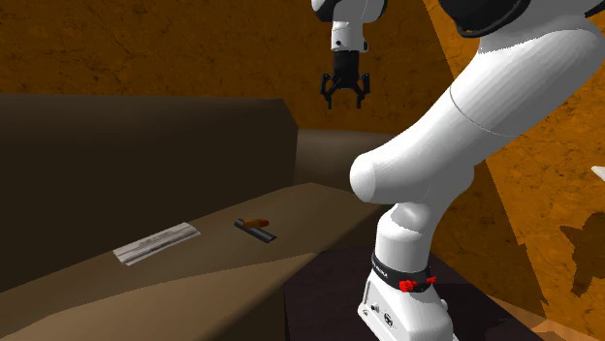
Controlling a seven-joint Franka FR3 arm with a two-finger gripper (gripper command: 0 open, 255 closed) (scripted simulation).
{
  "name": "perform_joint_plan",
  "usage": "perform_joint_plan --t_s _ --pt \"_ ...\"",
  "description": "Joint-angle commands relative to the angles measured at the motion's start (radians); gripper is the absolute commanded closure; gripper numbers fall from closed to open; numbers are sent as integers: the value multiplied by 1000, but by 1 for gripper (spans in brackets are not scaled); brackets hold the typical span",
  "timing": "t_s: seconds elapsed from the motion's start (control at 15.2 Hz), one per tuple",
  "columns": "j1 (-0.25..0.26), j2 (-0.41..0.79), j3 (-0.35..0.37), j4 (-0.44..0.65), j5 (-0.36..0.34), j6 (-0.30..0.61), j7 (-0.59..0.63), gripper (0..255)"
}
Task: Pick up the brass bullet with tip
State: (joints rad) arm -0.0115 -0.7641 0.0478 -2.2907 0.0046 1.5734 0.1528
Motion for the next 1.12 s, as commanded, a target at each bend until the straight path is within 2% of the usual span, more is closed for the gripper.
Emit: perform_joint_plan --t_s 0.0,1.06 --pt "0 0 0 0 0 0 0 0" --pt "224 336 59 -139 26 453 -391 0"
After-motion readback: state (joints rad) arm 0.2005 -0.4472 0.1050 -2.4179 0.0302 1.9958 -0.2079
